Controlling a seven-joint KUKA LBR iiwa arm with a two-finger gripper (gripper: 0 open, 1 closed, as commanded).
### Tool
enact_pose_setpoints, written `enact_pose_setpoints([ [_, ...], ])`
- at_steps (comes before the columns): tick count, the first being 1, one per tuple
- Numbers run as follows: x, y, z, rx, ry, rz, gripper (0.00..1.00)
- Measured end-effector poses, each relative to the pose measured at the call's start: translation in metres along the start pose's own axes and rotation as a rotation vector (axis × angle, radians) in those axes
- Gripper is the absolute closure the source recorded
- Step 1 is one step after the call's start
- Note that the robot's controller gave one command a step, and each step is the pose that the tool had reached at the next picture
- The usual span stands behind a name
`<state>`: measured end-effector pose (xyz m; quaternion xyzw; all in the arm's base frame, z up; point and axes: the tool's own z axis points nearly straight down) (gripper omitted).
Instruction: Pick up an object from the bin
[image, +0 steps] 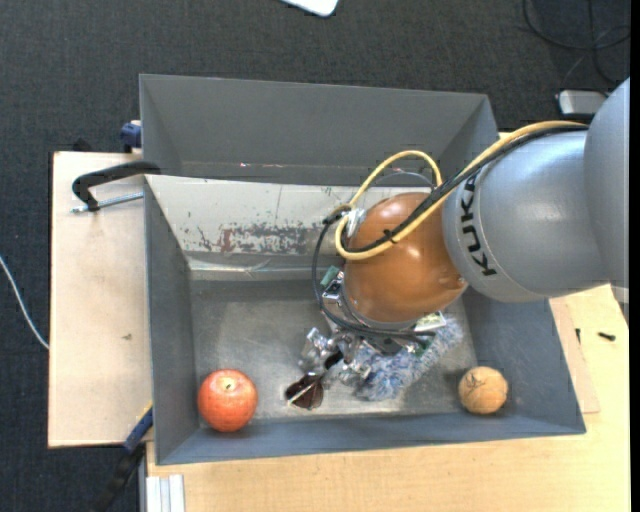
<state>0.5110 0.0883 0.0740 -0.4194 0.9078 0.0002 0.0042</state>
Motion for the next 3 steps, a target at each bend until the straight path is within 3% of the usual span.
enact_pose_setpoints([
  [1,0.003,0.001,-0.118,-0.002,0.003,0.002,1.0],
  [2,0.003,0.001,-0.118,-0.003,0.004,0.002,1.0],
  [3,0.013,0.0,-0.157,-0.005,0.006,-0.069,1.0],
])
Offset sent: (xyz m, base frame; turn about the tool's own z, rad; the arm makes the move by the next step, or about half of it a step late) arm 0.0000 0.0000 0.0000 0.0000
